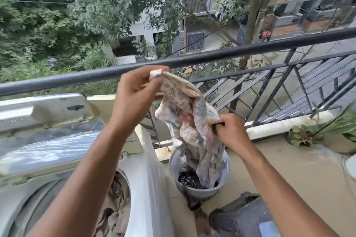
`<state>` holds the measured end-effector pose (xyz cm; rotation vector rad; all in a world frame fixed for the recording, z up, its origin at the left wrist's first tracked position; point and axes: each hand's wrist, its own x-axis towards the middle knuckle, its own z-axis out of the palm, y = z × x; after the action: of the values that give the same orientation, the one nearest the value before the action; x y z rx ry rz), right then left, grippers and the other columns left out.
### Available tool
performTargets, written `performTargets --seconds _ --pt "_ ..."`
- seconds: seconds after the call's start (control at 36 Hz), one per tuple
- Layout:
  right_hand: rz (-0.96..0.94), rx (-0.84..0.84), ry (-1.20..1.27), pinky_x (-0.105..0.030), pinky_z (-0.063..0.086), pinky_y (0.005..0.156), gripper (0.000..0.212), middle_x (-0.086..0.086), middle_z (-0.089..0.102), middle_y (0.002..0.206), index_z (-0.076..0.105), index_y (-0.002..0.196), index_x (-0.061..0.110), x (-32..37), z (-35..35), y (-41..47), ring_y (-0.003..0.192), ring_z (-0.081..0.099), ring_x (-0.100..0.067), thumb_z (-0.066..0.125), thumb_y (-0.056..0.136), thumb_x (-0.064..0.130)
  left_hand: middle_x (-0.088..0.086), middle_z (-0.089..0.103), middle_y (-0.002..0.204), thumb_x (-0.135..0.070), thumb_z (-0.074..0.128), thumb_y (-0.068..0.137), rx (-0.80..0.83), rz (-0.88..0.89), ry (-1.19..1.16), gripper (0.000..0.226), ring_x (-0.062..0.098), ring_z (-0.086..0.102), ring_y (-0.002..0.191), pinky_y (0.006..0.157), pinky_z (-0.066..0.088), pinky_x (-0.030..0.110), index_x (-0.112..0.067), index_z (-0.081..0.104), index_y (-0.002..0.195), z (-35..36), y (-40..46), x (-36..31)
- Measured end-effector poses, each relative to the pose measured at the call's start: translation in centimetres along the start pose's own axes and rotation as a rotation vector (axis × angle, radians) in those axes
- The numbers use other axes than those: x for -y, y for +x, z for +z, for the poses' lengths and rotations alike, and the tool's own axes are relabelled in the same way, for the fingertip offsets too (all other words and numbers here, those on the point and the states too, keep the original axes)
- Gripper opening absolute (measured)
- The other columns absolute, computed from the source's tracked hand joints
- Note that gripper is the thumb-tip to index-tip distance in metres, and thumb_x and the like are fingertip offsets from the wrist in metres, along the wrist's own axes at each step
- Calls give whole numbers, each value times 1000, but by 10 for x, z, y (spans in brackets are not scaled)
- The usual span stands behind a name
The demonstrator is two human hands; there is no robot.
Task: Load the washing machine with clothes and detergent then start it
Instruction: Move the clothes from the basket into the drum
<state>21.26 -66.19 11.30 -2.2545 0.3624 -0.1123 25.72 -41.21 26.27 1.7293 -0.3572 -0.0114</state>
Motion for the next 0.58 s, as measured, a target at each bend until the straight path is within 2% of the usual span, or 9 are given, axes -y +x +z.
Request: performTargets --seconds 0.06,0.11,0.17,0.22,0.31,0.36,0.42,0.47,0.58 --pt "-4 -27 -6 -29 33 49 20 -4 63 66 72 84 8 6 -13 4 56 54 -21 56 91 0 3 79 96 -13 59 104 -33 -50 77 20 25 76 93 86 65 51 -22 75 113 -1 -10 21" --pt "-47 -72 4 -31 38 50 19 -5 68 69 73 86 9 19 -27 6 58 58 -23 55 90 2 6 78 102 -21 64 103 -33 -77 135 21 38 74 96 86 60 66 -28 73 121 2 -21 45" --pt "-108 -105 44 -38 51 55 21 -6 75 82 75 92 9 38 -40 6 70 68 -26 54 91 4 2 77 112 -39 74 95 2 -129 169 40 29 76 97 86 62 62 -35 66 134 7 -30 63" --pt "-187 -93 109 -44 53 57 20 -12 75 87 72 93 7 61 -51 4 76 69 -30 52 93 3 -1 69 131 -65 80 77 64 -171 239 74 18 72 111 92 63 52 -45 54 143 12 -35 76" --pt "-336 -46 211 -54 56 60 19 -16 73 88 69 89 6 99 -64 -1 79 67 -38 50 94 3 -1 50 152 -84 79 63 142 -165 414 104 18 58 130 102 57 52 -47 38 152 27 -37 85" --pt "-448 -2 296 -53 60 74 24 -8 77 97 73 101 6 125 -69 -8 91 72 -28 50 96 0 -5 49 153 -76 83 68 140 -98 496 99 16 55 133 106 54 50 -39 44 151 39 -34 85" --pt "-546 31 375 -51 60 84 29 -8 77 105 73 110 2 145 -70 -14 100 73 -25 49 95 -6 -7 59 145 -49 89 75 105 -29 490 73 14 59 130 106 55 46 -35 59 141 49 -28 88" --pt "-603 54 396 -52 59 82 27 -11 76 101 72 107 -1 154 -68 -17 97 72 -28 50 94 -7 -7 71 131 -19 86 80 16 3 411 50 16 65 122 97 58 47 -31 71 126 54 -22 93" --pt "-606 67 425 -53 58 80 24 -9 75 101 67 116 6 144 -64 -13 96 71 -30 55 96 -1 -8 78 114 3 74 83 -146 -52 324 40 16 72 112 90 62 40 -22 80 114 54 -18 89"
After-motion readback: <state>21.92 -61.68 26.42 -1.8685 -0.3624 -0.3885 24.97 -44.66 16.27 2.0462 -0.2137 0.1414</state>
